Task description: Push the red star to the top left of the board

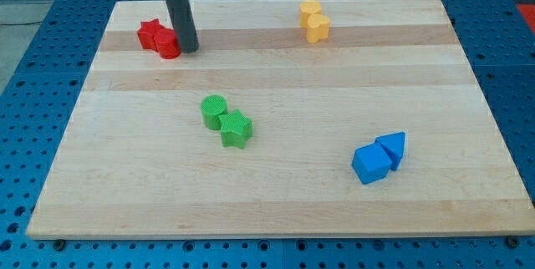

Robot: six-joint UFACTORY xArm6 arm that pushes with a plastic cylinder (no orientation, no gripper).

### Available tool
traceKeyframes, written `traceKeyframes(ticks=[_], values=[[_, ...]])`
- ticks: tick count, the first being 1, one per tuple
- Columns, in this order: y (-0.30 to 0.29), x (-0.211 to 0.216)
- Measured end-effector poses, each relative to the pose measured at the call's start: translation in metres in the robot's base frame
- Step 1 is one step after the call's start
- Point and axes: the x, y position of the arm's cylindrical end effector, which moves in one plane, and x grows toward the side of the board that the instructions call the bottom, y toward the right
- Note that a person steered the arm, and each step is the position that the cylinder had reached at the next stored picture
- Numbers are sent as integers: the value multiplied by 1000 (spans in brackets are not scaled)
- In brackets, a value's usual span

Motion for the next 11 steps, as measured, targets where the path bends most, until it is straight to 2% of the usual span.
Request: traceKeyframes(ticks=[2, 4, 10, 11], values=[[9, 43], [-43, 27], [-86, -57], [-104, -45]])
